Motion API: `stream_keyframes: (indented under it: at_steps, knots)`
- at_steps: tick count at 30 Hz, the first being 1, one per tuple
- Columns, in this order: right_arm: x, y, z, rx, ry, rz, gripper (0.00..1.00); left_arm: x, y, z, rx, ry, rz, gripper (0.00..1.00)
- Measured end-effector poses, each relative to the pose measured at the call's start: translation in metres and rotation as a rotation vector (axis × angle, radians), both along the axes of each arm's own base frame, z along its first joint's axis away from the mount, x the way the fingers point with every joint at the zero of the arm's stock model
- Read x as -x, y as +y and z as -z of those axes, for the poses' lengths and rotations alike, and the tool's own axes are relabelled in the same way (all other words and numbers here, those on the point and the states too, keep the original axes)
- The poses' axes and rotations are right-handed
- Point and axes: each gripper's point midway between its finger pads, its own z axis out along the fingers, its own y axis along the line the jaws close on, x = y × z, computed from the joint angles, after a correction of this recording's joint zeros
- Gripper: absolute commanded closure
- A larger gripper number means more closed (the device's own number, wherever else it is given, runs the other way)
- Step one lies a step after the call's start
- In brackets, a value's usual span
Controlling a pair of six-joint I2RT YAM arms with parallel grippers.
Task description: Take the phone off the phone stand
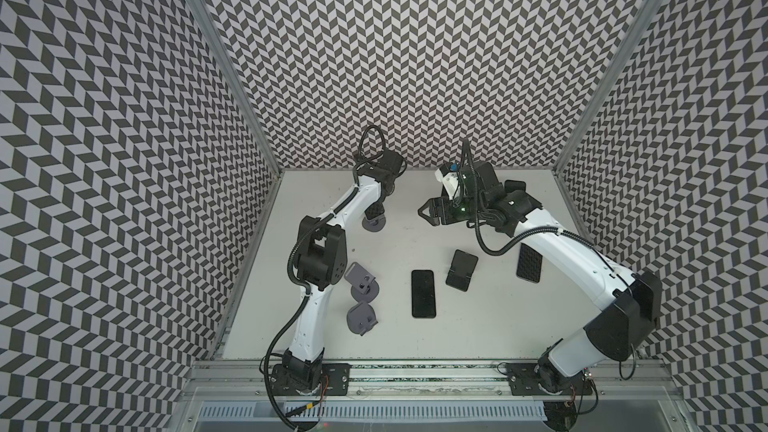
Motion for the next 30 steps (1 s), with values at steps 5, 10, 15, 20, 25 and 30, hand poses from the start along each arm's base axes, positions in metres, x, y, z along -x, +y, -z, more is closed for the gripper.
stream_keyframes:
  at_steps: [5,10,15,20,25,30]
  knots:
    - [-0.001,0.001,0.004,0.004,0.008,0.0,0.22,0.0,0.0,0.0,-0.003,-0.001,-0.001,0.31]
    - [-0.001,0.001,0.005,0.006,0.01,-0.001,0.22,0.0,0.0,0.0,-0.004,0.0,0.0,0.31]
    - [-0.001,0.001,0.005,0.006,0.01,0.0,0.23,0.0,0.0,0.0,-0.003,-0.001,0.0,0.31]
    - [-0.001,0.001,0.005,0.006,0.01,0.0,0.22,0.001,0.001,-0.003,-0.001,-0.006,0.0,0.31]
    - [-0.001,0.001,0.005,0.005,0.011,0.001,0.23,0.002,0.002,-0.019,0.01,-0.035,0.0,0.31]
    - [-0.001,0.001,0.005,0.004,0.011,0.001,0.24,0.003,0.003,-0.032,0.013,-0.061,-0.002,0.31]
